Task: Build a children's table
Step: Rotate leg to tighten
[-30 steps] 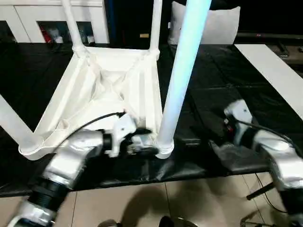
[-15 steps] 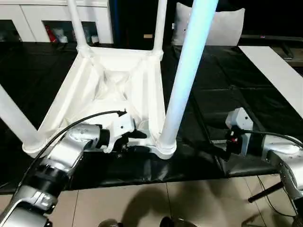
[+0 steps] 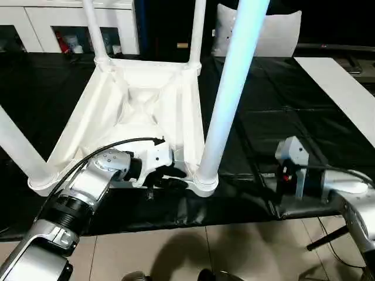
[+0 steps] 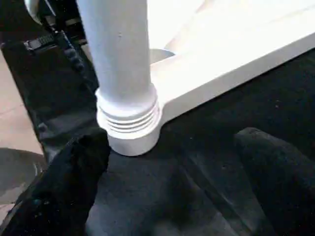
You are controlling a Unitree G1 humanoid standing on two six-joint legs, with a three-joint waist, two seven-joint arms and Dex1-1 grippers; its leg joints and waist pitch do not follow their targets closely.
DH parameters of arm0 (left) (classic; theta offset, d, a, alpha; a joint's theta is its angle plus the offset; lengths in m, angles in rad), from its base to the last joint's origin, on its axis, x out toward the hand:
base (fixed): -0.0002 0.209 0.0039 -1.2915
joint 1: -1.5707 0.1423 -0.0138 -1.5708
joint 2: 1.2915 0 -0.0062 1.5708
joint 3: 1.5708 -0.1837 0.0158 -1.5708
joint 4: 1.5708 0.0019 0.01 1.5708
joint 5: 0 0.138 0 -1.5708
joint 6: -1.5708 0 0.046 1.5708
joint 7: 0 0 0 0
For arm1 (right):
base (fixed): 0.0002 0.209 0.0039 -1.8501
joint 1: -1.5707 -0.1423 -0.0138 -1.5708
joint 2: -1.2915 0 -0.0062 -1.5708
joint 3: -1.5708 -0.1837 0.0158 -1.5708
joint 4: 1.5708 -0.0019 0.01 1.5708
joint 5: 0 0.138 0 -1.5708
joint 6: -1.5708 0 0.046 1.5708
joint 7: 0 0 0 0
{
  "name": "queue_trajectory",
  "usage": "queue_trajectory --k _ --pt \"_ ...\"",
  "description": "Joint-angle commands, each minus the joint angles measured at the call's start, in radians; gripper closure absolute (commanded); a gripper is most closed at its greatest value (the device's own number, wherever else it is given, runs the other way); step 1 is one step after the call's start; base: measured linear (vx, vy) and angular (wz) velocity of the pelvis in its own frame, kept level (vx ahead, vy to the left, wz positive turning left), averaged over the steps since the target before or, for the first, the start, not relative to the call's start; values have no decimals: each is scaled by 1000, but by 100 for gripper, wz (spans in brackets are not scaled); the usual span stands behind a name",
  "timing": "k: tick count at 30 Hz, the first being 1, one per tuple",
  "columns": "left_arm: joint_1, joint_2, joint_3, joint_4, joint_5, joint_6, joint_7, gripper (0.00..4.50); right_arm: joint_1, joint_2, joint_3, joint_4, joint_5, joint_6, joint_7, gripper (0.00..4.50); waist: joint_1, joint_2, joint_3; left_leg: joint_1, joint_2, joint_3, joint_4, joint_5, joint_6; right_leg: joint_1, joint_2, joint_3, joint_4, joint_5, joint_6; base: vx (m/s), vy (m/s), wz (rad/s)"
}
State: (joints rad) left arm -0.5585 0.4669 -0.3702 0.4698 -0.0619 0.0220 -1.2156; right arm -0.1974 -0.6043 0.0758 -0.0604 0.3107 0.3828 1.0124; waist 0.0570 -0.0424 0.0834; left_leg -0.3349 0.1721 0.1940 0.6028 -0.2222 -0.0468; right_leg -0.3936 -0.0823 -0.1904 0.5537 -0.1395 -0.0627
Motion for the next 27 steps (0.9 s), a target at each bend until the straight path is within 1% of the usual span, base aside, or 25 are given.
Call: queue_trajectory --k 1,2,3,4,5,6,7,8,9,10,12,13,14,15,16,18,19,20,21,22,23,24,25,26,27 --pt "-3 9 -18 29 28 -3 -4 389 2 -11 5 -46 16 27 4 0 3 6 -68 3 63 -45 -66 -192 56 57 -94 63 -112 -539 94 0 0 0" --pt "-4 9 -18 31 29 -5 -5 389 3 -10 6 -50 17 30 4 0 3 6 -68 3 63 -45 -66 -192 56 57 -94 63 -112 -539 94 0 0 0" --pt "-5 9 -18 35 29 -8 -7 394 3 -10 7 -54 18 33 4 0 1 8 -65 10 63 -44 -66 -208 52 56 -96 60 -120 -563 95 0 0 0" --pt "-8 8 -17 42 30 -13 -11 401 -2 -1 20 -56 15 38 -2 0 1 11 -66 14 70 -47 -69 -210 50 58 -99 57 -121 -553 86 0 0 0" --pt "-8 7 -15 45 31 -16 -14 410 -16 7 29 -43 11 39 -4 0 0 12 -66 13 73 -49 -70 -211 50 59 -100 55 -120 -542 79 0 0 0" --pt "-7 10 -16 45 33 -18 -19 410 -48 14 37 -6 5 36 2 0 -3 15 -65 14 78 -54 -72 -227 43 60 -102 53 -121 -534 70 0 0 0" --pt "-7 11 -16 45 34 -20 -21 429 -61 16 39 9 3 35 5 0 -8 13 -66 11 77 -56 -71 -235 36 63 -106 52 -118 -534 63 0 0 0" --pt "-7 12 -16 45 35 -21 -22 429 -64 17 39 13 2 34 6 0 -8 12 -65 10 76 -56 -71 -236 34 63 -106 52 -118 -537 62 0 0 0" --pt "-6 15 -18 44 38 -26 -27 434 -77 18 39 34 -1 30 11 0 -7 14 -64 12 74 -54 -70 -235 32 62 -108 54 -121 -546 61 0 0 0" --pt "-6 15 -18 44 39 -28 -28 438 -79 19 39 38 -1 28 12 0 -7 13 -66 8 72 -54 -69 -224 32 66 -108 55 -118 -539 60 0 0 0" --pt "-5 16 -18 43 40 -32 -32 444 -83 20 39 56 -4 20 17 0 -5 11 -67 5 74 -55 -71 -205 37 67 -109 59 -112 -514 53 0 0 0" --pt "-5 17 -19 45 43 -40 -35 444 -84 19 44 77 -8 6 25 0 -5 8 -69 4 77 -55 -71 -194 42 68 -109 62 -107 -488 44 0 0 0" --pt "-5 18 -20 46 45 -42 -36 444 -85 20 45 82 -9 2 28 0 -4 9 -70 4 77 -55 -72 -188 44 68 -110 63 -104 -478 38 0 0 0" --pt "-7 21 -27 49 58 -56 -40 444 -93 20 54 114 -14 -20 42 0 -4 10 -71 2 78 -55 -72 -180 48 68 -110 65 -100 -461 26 0 0 0" --pt "-7 22 -28 50 61 -60 -41 444 -95 21 55 120 -14 -24 45 0 -3 11 -72 1 79 -54 -72 -169 51 70 -110 66 -96 -444 15 0 0 0" --pt "-8 20 -29 50 65 -74 -43 444 -110 24 64 160 -19 -49 61 0 -3 7 -73 -1 79 -53 -72 -155 58 71 -109 69 -93 -422 2 0 0 0" --pt "-7 14 -24 47 59 -79 -46 444 -125 27 71 200 -29 -77 74 0 -4 10 -69 0 81 -54 -73 -159 57 69 -109 68 -92 -431 -6 0 0 0" --pt "-8 12 -22 44 56 -86 -50 444 -138 31 78 235 -37 -101 89 0 -6 11 -70 2 80 -52 -71 -172 53 68 -111 67 -94 -449 -10 0 0 0" --pt "-8 12 -22 44 56 -86 -50 444 -138 31 78 235 -37 -101 89 0 -5 11 -68 3 80 -52 -71 -176 51 67 -111 67 -97 -456 -11 0 0 0" --pt "-10 15 -33 38 67 -106 -61 444 -159 39 94 287 -42 -135 131 0 -4 12 -70 3 79 -51 -70 -174 51 69 -112 69 -96 -456 -15 0 0 0" --pt "-11 17 -38 36 74 -115 -65 444 -166 42 99 301 -42 -143 146 0 -5 11 -71 1 79 -52 -71 -172 53 70 -111 68 -93 -450 -18 0 0 0" --pt "-11 19 -42 35 78 -120 -67 444 -170 44 103 309 -42 -148 156 0 -3 13 -71 2 83 -52 -71 -166 57 69 -110 71 -92 -432 -25 0 0 0" --pt "-10 24 -53 31 92 -132 -70 444 -176 47 111 329 -46 -170 177 0 -2 12 -72 1 87 -54 -72 -157 59 70 -110 73 -85 -405 -37 0 0 0" --pt "-10 25 -56 30 95 -135 -69 444 -176 47 113 330 -48 -175 178 0 -1 9 -74 0 88 -53 -72 -152 60 70 -111 75 -82 -391 -42 0 0 0" --pt "-11 27 -59 30 107 -141 -58 444 -170 44 117 327 -55 -191 178 0 0 7 -75 -3 89 -54 -72 -134 63 72 -112 77 -74 -363 -54 0 0 0"
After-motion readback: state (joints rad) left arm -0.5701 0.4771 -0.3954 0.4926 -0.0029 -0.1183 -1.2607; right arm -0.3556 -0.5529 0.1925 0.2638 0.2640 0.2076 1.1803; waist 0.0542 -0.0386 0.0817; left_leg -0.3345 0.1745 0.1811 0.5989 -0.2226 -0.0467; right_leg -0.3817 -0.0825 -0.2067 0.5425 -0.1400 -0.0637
